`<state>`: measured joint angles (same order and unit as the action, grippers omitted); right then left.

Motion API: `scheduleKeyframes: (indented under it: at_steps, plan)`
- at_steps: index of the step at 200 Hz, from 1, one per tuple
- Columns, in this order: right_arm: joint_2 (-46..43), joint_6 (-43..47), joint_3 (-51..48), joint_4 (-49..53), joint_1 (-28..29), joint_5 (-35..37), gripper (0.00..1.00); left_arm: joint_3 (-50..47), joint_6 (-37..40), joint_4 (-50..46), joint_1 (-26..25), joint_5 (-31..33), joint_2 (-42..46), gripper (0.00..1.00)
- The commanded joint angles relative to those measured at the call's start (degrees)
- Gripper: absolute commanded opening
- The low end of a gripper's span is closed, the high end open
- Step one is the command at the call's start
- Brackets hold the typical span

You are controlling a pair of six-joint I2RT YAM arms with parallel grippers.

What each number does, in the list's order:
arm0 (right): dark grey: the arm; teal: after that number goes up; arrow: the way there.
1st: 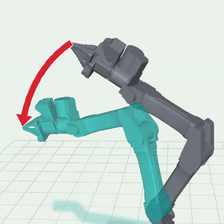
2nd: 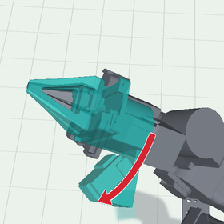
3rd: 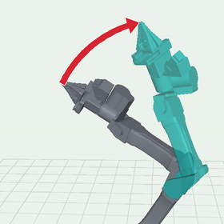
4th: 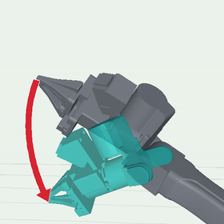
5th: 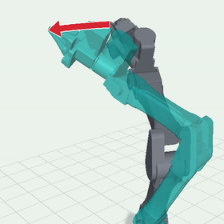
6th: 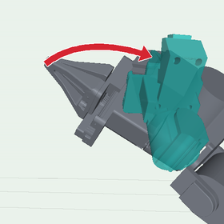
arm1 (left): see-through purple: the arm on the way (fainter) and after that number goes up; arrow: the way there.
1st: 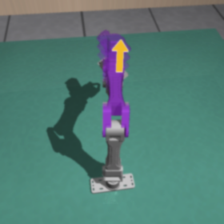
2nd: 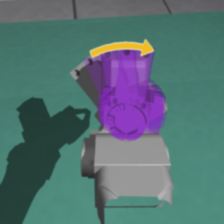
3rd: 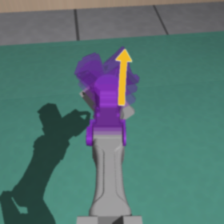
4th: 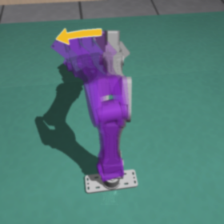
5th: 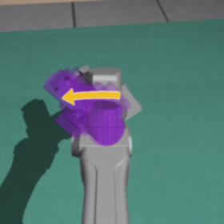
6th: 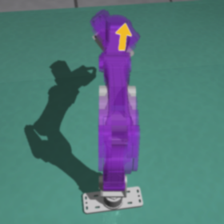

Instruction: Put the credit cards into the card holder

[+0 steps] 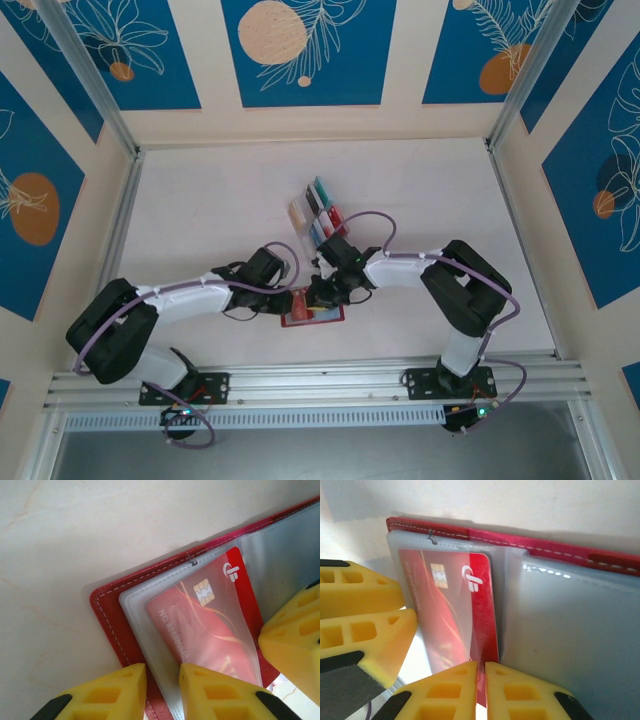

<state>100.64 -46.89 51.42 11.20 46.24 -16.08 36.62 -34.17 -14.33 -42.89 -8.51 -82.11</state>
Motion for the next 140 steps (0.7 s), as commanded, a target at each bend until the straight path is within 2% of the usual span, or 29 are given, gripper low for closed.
scheduleKeyframes:
  at_steps: [1,29,69,140]
  plan:
    - [0.9,-0.1,1.2,-1.8,1.4,-3.5,0.14,-1.8,-0.8,-2.5,-1.0,-1.2,0.1,0.25]
    - [0.3,0.1,1.3,-2.2,1.1,-5.3,0.14,-1.8,-0.9,-2.7,-1.0,-1.1,0.6,0.25]
    - [-3.3,2.7,2.7,5.9,1.0,2.0,0.14,-1.6,-1.0,-3.9,-1.0,-0.6,2.5,0.26]
    - [0.0,4.8,6.3,10.6,0.2,5.0,0.12,-1.8,-1.1,-3.4,-0.3,-2.0,3.4,0.26]
